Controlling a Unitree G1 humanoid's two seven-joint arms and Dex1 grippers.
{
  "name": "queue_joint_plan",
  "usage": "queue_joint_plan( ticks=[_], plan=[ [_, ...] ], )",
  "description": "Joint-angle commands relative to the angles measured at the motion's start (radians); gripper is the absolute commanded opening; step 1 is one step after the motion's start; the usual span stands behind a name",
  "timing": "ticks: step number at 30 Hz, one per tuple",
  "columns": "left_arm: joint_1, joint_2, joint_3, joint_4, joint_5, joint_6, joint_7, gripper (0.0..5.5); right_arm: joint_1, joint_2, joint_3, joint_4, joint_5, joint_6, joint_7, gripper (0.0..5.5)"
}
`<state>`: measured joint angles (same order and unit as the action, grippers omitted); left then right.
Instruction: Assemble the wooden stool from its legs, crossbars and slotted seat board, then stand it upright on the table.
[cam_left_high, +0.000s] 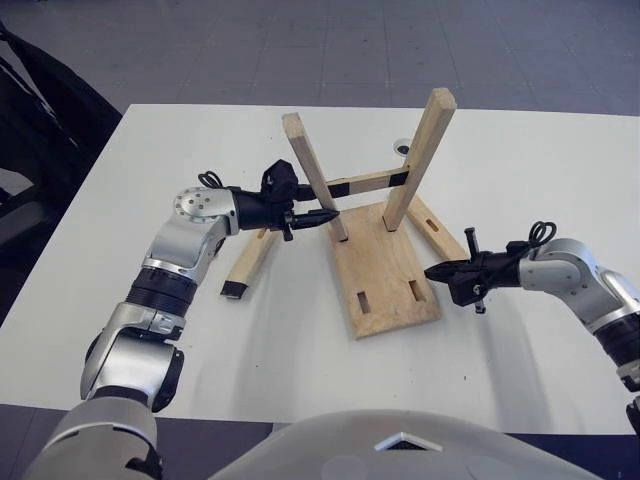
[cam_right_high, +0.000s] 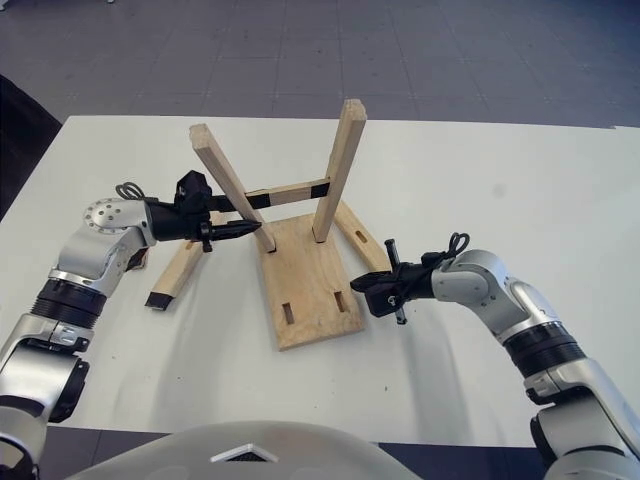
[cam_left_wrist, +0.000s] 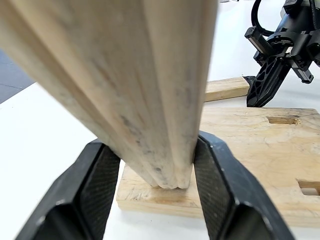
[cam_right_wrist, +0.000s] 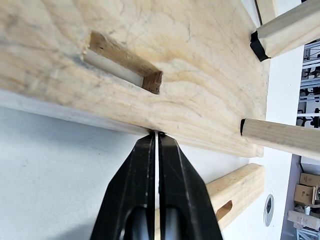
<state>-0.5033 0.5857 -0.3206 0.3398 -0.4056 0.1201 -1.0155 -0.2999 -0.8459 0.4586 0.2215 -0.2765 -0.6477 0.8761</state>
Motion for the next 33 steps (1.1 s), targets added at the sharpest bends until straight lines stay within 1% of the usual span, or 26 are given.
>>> queue_joint_plan(
  ticks=[1,4,6,7,10,13,15,18,20,23,28,31,33],
  plan=[
    [0.067,-0.020,-0.111,0.053,0.245,-0.045,0.085,2.49,0.002,0.044,0.004,-0.060,0.014,-0.003,0.009,0.10],
    [0.084,-0.022,-0.080,0.031,0.232,-0.045,0.100,3.15,-0.013,0.041,-0.020,-0.032,0.000,0.002,-0.008,0.10],
    [0.098,-0.025,-0.043,0.004,0.221,-0.032,0.108,3.45,-0.024,0.043,-0.035,-0.017,-0.003,0.007,-0.014,0.10],
    [0.112,-0.023,-0.016,-0.025,0.209,-0.020,0.109,3.50,-0.030,0.046,-0.043,-0.006,-0.007,0.012,-0.019,0.10],
    [0.165,-0.007,0.052,-0.118,0.169,0.031,0.104,3.50,-0.044,0.052,-0.061,0.021,-0.018,0.026,-0.037,0.10],
    [0.210,0.008,0.097,-0.182,0.157,0.081,0.106,3.50,-0.053,0.049,-0.070,0.053,-0.048,0.028,-0.054,0.10],
    [0.264,0.036,0.100,-0.240,0.171,0.112,0.100,3.50,-0.062,0.043,-0.066,0.091,-0.077,0.022,-0.066,0.10],
    [0.328,0.055,0.078,-0.309,0.236,0.172,0.155,3.50,-0.060,0.067,-0.050,0.122,-0.093,0.023,-0.070,0.10],
    [0.343,0.022,0.056,-0.337,0.282,0.227,0.216,3.50,-0.049,0.090,-0.042,0.124,-0.095,0.033,-0.075,0.10],
    [0.329,-0.070,0.024,-0.322,0.341,0.292,0.329,3.50,-0.039,0.123,-0.022,0.112,-0.096,0.037,-0.068,0.10],
    [0.227,-0.195,0.033,-0.189,0.370,0.290,0.424,3.50,-0.056,0.187,0.003,0.144,-0.115,0.063,-0.081,0.10],
    [0.168,-0.203,0.062,-0.102,0.384,0.264,0.443,3.50,-0.050,0.213,-0.011,0.148,-0.111,0.111,-0.105,0.10],
    [0.168,-0.179,0.100,-0.105,0.383,0.270,0.451,3.50,-0.034,0.194,-0.017,0.135,-0.141,0.131,-0.126,0.10]
  ],
)
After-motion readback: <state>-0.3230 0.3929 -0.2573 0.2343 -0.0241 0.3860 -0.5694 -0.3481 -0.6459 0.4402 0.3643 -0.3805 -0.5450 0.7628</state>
